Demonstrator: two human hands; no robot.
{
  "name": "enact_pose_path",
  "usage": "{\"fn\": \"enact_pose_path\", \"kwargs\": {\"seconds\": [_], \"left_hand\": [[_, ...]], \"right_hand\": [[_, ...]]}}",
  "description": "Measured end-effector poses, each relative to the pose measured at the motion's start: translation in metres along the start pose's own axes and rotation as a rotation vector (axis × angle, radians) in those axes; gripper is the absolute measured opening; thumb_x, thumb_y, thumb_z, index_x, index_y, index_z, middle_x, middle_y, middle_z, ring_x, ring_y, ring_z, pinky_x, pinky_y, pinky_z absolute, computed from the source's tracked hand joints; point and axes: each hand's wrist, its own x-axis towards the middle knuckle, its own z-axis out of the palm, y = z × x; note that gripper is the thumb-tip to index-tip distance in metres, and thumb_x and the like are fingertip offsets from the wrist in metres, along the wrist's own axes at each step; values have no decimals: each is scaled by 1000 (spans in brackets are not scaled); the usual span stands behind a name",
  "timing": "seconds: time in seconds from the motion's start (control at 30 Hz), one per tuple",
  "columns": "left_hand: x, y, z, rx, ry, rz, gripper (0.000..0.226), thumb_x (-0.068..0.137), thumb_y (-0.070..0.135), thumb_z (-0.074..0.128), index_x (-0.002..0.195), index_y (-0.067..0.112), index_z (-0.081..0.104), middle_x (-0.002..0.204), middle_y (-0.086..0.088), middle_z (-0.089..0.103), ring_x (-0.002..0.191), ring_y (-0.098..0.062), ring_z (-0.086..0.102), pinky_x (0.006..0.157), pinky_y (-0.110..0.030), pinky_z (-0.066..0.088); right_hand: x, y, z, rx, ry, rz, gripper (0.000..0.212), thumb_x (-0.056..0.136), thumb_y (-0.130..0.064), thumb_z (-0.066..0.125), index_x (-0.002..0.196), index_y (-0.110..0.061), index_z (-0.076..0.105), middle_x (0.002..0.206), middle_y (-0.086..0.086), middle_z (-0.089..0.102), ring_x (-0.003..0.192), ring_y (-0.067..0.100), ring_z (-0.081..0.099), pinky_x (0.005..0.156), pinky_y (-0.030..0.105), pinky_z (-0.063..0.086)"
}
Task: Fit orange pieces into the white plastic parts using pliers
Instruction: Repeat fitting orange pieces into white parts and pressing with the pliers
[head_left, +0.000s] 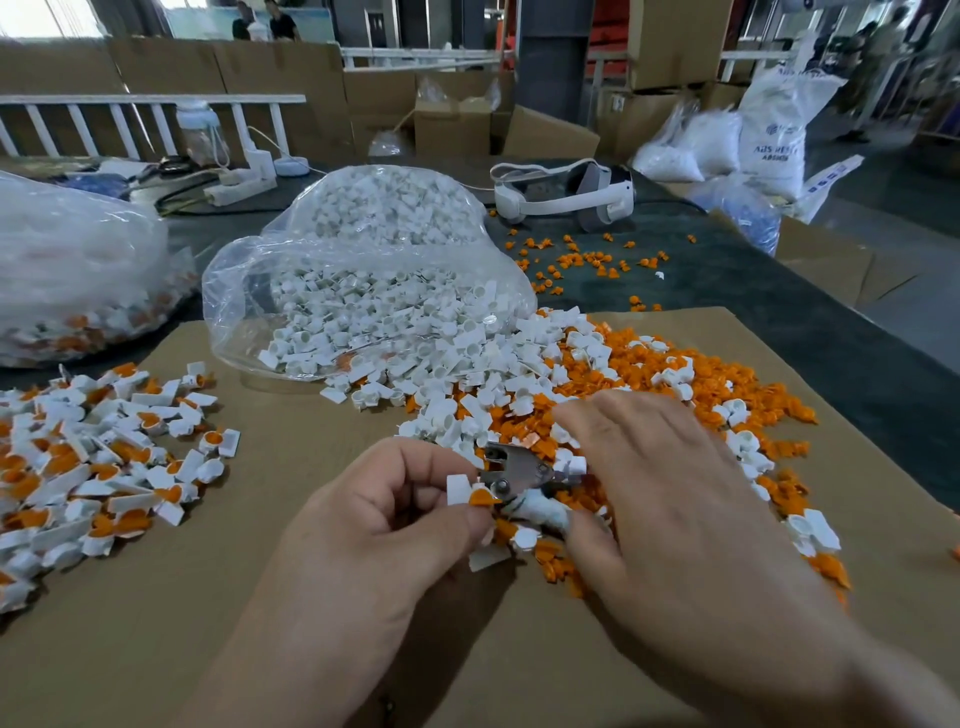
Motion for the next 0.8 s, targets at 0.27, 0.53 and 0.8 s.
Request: {"fn": "enact_pose_path", "kwargs": {"seconds": [0.27,0.53,0.8], "left_hand": [[4,1,-3,-83,44,-17,38,45,41,78,82,33,77,58,2,62,51,-13,61,48,-22,51],[5,0,-6,-116,16,-24,39,47,29,96,82,30,77,57,-2,62,50,-12,60,46,-22,50],[5,6,-6,-239,65,-28,36,46,31,82,81,23,78,60,-6,60,51,-14,59,44,-22,48]], "right_hand": [[1,29,1,-114,-307,2,70,81,-67,27,143,-37,15,144,-13,30,129,12,26,109,35,22],[5,27,3,-175,-247,-21,58,81,-60,22,133,-36,32,123,-12,46,106,14,37,96,35,33],[11,21,-4,92,-3,27,31,83,-56,17,82,-33,39,74,-12,47,69,6,44,58,24,36]]}}
